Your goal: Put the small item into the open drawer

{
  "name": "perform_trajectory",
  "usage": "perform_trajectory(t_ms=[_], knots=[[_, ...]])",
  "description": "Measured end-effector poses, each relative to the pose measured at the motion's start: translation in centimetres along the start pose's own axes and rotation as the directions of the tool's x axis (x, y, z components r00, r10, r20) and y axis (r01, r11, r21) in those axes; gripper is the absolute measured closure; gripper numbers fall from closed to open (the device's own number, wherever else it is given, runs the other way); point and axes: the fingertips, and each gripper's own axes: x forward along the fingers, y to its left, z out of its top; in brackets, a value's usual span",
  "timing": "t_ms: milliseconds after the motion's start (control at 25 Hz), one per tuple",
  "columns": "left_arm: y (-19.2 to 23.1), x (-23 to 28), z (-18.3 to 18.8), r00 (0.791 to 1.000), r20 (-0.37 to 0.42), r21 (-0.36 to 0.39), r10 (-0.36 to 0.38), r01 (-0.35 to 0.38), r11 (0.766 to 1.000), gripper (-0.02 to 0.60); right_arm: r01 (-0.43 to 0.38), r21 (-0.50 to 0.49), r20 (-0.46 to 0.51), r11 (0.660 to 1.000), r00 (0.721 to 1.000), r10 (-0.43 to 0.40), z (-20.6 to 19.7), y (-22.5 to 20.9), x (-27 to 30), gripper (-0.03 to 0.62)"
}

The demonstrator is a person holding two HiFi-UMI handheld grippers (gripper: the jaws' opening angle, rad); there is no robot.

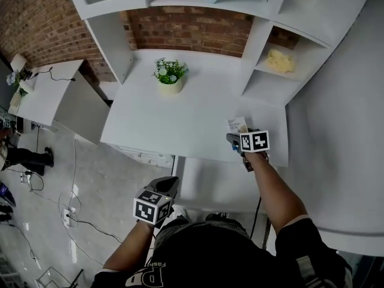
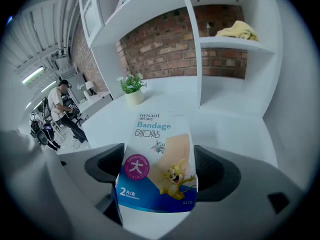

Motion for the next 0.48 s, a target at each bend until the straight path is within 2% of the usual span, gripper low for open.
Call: perform_trajectory(t_ms=[480], knots=[[-3.0, 2.6, 0.2, 0.994, -0.028, 0.066, -0.102, 0.104, 0.992, 0.566, -0.075, 0.080, 0.123, 0.994, 0.990, 0.065, -5.0, 4.2, -8.8, 0.174]])
